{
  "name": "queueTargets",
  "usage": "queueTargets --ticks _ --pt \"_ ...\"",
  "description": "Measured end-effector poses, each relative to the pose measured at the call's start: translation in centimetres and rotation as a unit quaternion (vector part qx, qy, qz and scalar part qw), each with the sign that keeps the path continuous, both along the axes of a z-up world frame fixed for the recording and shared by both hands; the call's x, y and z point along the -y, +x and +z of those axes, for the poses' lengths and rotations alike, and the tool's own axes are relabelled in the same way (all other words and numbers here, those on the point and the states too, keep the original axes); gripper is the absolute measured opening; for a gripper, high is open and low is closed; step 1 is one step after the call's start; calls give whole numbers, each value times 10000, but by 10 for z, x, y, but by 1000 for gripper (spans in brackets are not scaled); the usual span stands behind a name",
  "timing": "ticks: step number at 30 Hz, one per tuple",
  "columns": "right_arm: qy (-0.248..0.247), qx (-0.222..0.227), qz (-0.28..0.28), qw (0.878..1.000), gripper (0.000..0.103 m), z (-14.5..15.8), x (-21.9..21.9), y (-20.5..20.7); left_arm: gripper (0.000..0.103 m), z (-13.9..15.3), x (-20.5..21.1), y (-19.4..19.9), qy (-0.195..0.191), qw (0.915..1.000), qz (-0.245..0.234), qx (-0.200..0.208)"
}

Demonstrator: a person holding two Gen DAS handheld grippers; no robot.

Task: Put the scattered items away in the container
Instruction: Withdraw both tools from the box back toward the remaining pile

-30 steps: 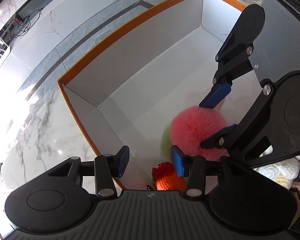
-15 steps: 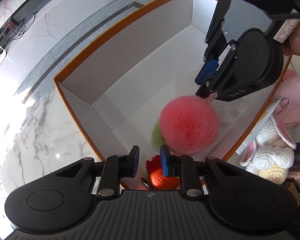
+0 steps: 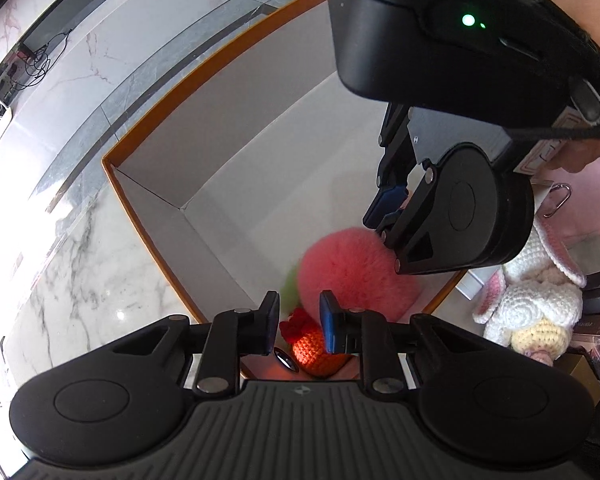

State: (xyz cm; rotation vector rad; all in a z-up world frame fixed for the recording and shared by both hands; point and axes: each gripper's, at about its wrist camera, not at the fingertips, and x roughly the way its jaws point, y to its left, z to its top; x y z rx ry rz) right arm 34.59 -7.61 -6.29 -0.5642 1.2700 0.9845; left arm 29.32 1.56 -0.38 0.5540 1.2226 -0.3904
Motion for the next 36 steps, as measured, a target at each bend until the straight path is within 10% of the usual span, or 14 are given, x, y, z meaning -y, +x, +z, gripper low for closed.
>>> queueTargets --ticks 36 --pt "56 2094 -52 9778 24 106 42 -118 25 71 46 -103 267 9953 -190 908"
